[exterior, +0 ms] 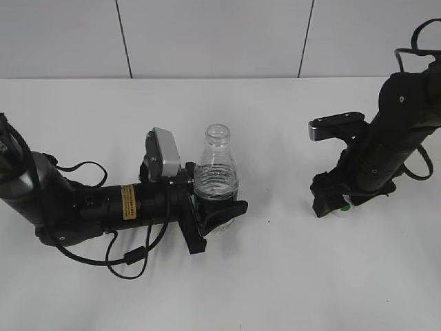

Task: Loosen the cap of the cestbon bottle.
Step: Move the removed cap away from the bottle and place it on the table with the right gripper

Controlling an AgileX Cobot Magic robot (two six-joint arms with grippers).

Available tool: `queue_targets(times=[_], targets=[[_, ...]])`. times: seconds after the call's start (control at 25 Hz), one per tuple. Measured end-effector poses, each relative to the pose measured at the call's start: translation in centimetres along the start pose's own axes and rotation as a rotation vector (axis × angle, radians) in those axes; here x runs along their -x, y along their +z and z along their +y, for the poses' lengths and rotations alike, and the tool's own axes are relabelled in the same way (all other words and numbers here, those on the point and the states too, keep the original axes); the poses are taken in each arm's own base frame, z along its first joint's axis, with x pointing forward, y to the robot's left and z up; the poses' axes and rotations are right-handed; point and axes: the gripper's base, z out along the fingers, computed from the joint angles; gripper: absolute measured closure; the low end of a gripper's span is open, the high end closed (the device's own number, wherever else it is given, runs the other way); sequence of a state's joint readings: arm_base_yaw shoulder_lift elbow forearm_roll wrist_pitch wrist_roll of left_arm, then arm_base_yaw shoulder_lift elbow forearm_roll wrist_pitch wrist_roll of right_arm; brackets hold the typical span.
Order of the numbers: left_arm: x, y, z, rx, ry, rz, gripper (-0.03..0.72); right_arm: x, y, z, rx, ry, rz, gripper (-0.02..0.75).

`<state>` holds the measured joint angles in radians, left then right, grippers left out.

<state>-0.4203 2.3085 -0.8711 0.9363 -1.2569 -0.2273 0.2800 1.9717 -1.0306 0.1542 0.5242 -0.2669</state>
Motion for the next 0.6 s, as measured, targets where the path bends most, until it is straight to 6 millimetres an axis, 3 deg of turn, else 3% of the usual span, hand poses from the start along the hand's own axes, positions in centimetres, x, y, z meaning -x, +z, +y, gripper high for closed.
queue_targets(times=[0.32,0.6], targets=[[0.02,0.00,0.08,0.009,-0.006,-0.002,0.285,0.05,-0.01,0.00,0.000,0.000,-0.003,0.151],[-0.35,-0.02,0.34,0.041,-0.056,0.033,0.141,0.02,-0.01,0.02,0.002,0.001,0.000,0.151]])
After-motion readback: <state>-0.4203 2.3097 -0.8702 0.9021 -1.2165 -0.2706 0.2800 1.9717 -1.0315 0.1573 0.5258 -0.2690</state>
